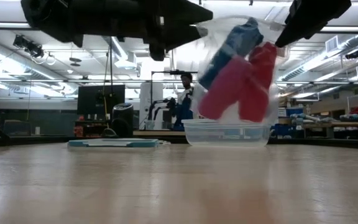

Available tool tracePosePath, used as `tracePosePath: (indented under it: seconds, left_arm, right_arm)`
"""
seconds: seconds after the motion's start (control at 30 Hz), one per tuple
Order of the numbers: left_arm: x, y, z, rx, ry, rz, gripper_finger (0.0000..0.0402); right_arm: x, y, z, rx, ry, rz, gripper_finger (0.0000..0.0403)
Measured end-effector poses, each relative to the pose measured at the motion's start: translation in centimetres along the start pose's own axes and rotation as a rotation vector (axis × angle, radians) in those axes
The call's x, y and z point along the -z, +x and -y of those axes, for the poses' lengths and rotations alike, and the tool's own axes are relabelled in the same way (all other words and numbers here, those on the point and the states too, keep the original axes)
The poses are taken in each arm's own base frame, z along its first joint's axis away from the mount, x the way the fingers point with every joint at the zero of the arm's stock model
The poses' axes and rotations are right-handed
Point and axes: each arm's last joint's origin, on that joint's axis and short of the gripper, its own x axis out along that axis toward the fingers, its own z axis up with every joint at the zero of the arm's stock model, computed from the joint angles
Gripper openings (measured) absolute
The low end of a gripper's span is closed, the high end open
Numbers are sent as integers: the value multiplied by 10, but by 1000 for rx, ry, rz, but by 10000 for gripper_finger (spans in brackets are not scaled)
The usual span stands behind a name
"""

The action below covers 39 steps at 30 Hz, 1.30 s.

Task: Roll bandage
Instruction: Close the transparent zip bag

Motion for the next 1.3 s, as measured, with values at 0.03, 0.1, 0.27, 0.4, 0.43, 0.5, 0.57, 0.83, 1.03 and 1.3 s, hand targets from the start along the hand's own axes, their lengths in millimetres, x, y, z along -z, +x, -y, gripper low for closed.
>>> tracePosePath:
  seconds: [0.03, 0.1, 0.27, 0.4, 0.43, 0.5, 0.57, 0.83, 1.03, 1.3]
  left_arm:
    - [-3, -1, 0, -3, 4, -5, 222]
    - [-10, 0, 1, -1, 13, -39, 230]
    - [-33, 14, 7, 8, 48, -188, 228]
    - [-57, 29, 13, 34, 47, -293, 224]
    - [-62, 30, 15, 40, 53, -322, 224]
    - [-72, 33, 18, 57, 53, -348, 223]
    - [-81, 34, 21, 66, 54, -350, 223]
    - [-81, 38, 23, 105, 59, -402, 223]
    - [-76, 48, 20, 88, 38, -460, 223]
    - [-82, 58, 20, 69, 62, -570, 223]
  right_arm:
    - [0, -2, 1, 7, 4, -17, 1]
    - [-2, -4, 3, 10, 19, -47, 1]
    - [-8, -7, 9, 15, 48, -88, 1]
    - [-14, -5, 14, 5, 72, -92, 1]
    - [-14, -4, 16, 3, 78, -103, 0]
    - [-16, -2, 20, -3, 94, -112, 0]
    - [-17, -1, 22, -1, 104, -116, 0]
    - [-22, 3, 27, -1, 111, -88, 0]
    - [-29, 6, 31, -5, 106, -49, 0]
    - [-30, 7, 33, -10, 104, -51, 0]
